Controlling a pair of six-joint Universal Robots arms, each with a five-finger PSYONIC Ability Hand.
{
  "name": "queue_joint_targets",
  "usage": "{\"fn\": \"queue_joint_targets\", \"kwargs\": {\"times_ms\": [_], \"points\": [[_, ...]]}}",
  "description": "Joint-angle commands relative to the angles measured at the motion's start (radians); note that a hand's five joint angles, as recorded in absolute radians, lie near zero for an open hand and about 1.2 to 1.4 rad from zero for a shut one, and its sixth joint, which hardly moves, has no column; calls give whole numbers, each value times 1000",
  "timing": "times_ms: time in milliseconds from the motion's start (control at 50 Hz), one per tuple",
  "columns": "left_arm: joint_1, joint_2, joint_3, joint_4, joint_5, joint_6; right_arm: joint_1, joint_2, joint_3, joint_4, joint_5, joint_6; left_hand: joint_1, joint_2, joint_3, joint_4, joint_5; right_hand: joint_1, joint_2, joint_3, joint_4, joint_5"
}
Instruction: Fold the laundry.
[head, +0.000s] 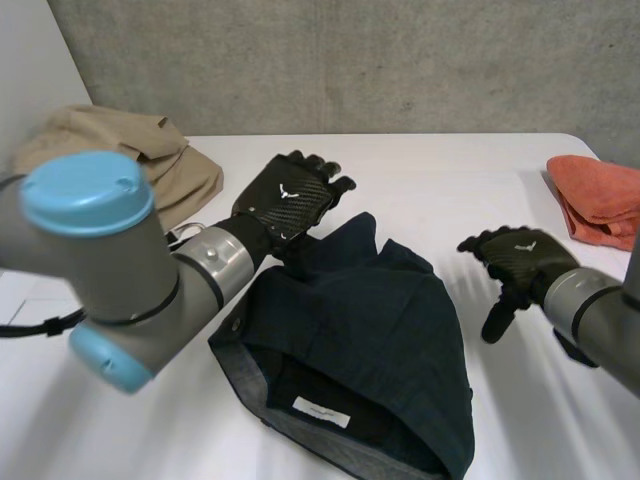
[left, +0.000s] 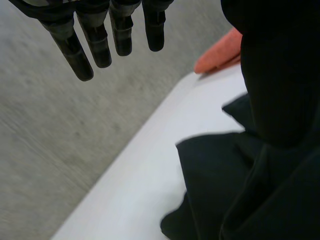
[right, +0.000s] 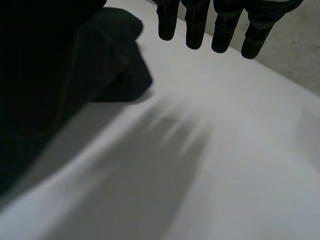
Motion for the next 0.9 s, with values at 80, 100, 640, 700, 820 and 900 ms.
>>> {"fn": "queue_joint_targets", "kwargs": {"times_ms": [80,100,640,700,820,900], "points": [[47,-351,355,-300,109,52,68,18,84,-59,-8,298,-54,-53,-65,-53,-48,-50,-37,-36,-36,-47],[47,-365,369,-321,117,62,74,27,84,-68,-8,306,-54,-53,-65,-53,-48,-50,-37,-36,-36,-47],[-223,100,50,-253,-384,-466,137,452,-854,-323,36,-95,1164,1165,1153,1165,1170,1172,1185,1186,1186,1175],[-273,107,-5,-188,-384,-534,146,521,-895,-326,10,-93,1164,1165,1153,1165,1170,1172,1185,1186,1186,1175],[-399,49,-62,-59,-390,-654,178,609,-861,-324,-48,-86,1164,1165,1153,1165,1170,1172,1185,1186,1186,1175],[-416,-20,-53,-61,-390,-669,172,598,-792,-320,-45,-84,1164,1165,1153,1165,1170,1172,1185,1186,1186,1175]]}}
